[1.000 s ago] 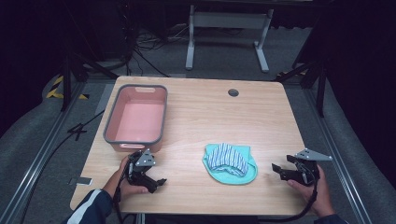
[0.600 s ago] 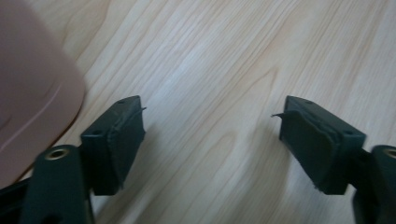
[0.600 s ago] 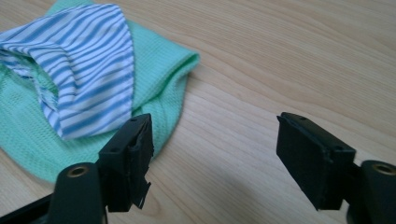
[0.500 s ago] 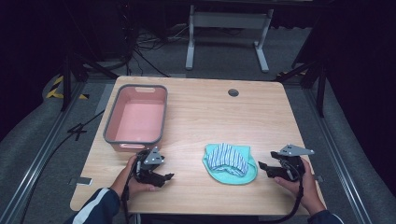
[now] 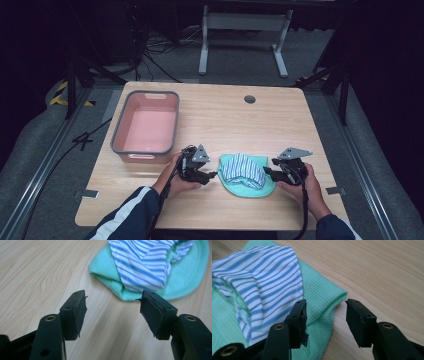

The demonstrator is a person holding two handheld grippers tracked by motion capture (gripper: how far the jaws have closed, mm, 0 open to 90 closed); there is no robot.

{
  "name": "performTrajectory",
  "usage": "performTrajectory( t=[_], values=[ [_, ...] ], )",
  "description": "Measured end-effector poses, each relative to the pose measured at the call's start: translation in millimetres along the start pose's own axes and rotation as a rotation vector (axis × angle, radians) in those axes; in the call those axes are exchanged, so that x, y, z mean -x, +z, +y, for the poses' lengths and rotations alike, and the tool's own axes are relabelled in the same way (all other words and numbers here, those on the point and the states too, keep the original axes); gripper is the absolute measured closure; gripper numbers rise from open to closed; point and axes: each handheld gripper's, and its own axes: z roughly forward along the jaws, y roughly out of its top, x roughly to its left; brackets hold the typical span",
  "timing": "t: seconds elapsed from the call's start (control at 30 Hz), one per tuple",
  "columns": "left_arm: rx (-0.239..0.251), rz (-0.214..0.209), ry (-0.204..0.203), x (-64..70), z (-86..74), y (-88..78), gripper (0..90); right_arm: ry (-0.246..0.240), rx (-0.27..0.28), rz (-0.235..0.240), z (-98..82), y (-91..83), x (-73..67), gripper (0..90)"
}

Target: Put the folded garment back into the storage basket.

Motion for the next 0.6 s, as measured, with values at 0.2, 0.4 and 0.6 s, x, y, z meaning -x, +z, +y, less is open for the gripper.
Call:
performTrajectory(
  t=[0.2,0.4,0.6],
  values=[
    [0.003,0.024,-0.031,-6.3,7.8,19.7,41.0,0.010,-0.018,0.003,2.4,9.2,-1.9,53.4],
    [-0.002,0.027,-0.066,-11.4,17.1,34.3,42.9,0.032,-0.035,0.007,2.4,15.2,2.1,52.4],
    [-0.005,0.028,-0.089,-11.8,18.3,41.0,38.7,0.052,-0.047,0.024,-1.3,18.6,3.9,48.6]
  ],
)
